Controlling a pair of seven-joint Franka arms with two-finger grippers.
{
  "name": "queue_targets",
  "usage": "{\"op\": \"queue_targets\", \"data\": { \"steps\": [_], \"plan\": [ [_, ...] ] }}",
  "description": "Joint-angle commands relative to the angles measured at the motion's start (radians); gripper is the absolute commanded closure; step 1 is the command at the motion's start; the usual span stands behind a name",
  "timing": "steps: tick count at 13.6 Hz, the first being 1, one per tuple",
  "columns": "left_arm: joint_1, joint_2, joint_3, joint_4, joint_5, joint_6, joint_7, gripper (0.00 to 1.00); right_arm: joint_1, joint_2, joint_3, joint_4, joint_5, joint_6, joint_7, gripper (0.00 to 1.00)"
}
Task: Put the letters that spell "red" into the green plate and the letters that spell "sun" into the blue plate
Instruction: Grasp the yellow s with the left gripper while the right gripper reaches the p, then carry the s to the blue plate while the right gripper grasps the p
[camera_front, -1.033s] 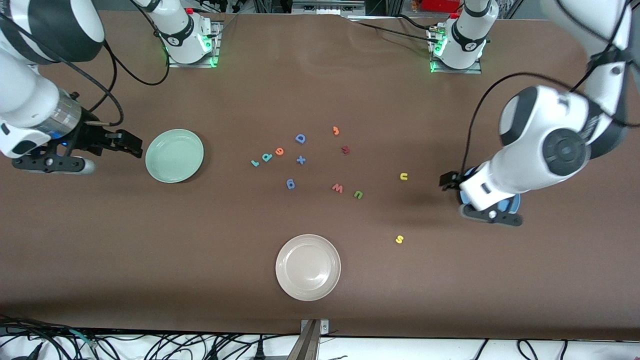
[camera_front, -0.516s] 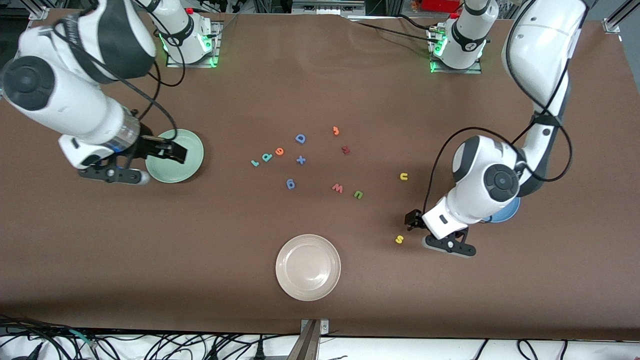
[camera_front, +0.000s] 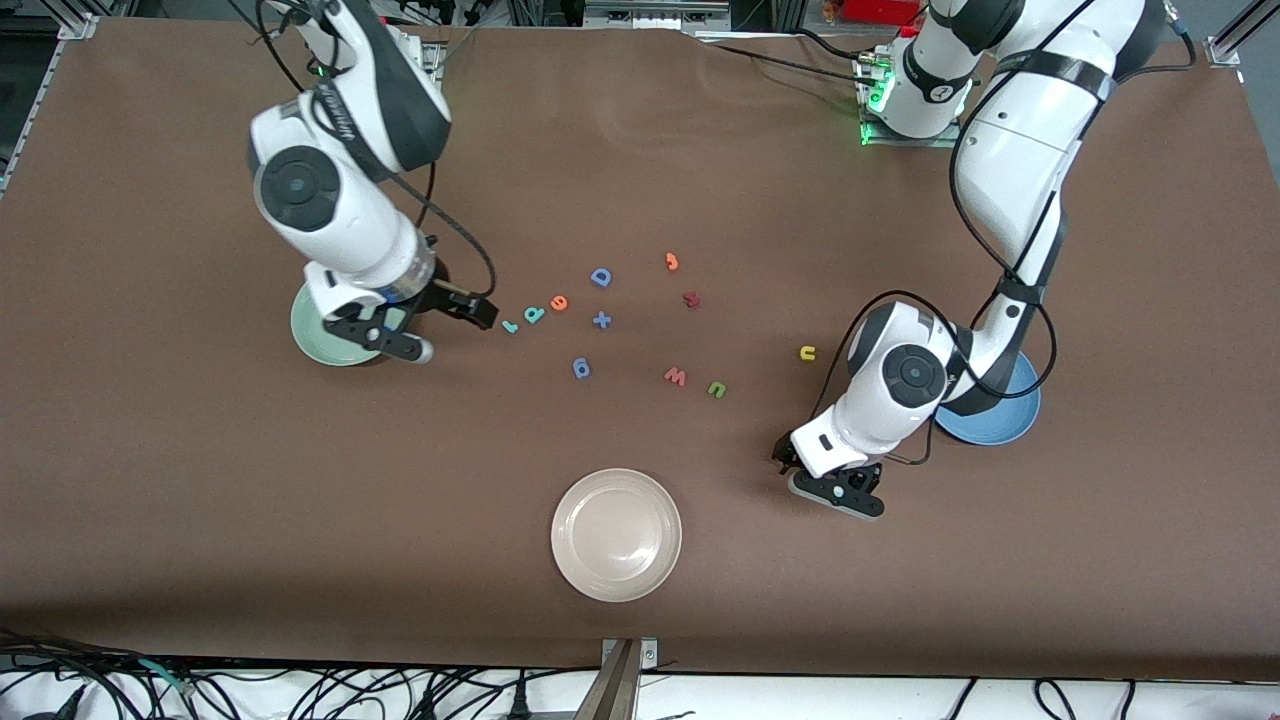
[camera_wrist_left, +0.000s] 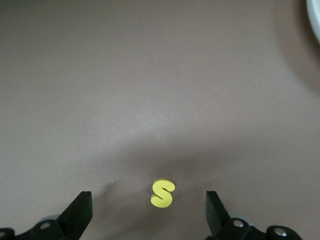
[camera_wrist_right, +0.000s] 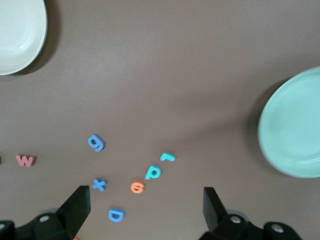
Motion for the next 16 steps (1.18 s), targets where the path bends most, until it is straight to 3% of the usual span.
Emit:
{"op": "queue_targets", "data": {
  "steps": [1,5,7,9,10,12,14,16],
  "plan": [
    [-0.016,0.011,0.011,0.003,0.065,0.004,-0.007,0.00,-0.008,0.001,0.038,-0.098,-0.005,0.103,0.140,0.01],
    [-0.029,0.041,0.012,0.002,0.090,0.035,-0.007,0.02,0.014,0.110,0.046,-0.104,-0.005,0.146,0.359,0.01],
    [-0.029,0.057,0.012,0.002,0.134,0.055,-0.007,0.10,0.037,0.168,0.046,-0.104,-0.044,0.198,0.465,0.01],
    [-0.024,0.053,0.012,0.002,0.173,0.056,-0.007,0.39,0.041,0.224,0.069,-0.104,-0.134,0.226,0.573,0.01],
    [-0.023,0.051,0.012,0.002,0.174,0.055,-0.007,0.49,0.041,0.247,0.073,-0.104,-0.187,0.226,0.623,0.01],
    [-0.020,0.048,0.011,0.002,0.174,0.055,-0.007,0.81,0.044,0.282,0.078,-0.104,-0.273,0.226,0.731,0.01],
    [-0.015,0.045,0.011,0.002,0.174,0.055,-0.007,0.97,0.044,0.308,0.101,-0.101,-0.325,0.231,0.823,0.02],
    [-0.012,0.021,0.011,0.002,0.174,0.039,-0.003,1.00,0.044,0.328,0.110,-0.103,-0.347,0.269,0.880,0.08]
  ]
}}
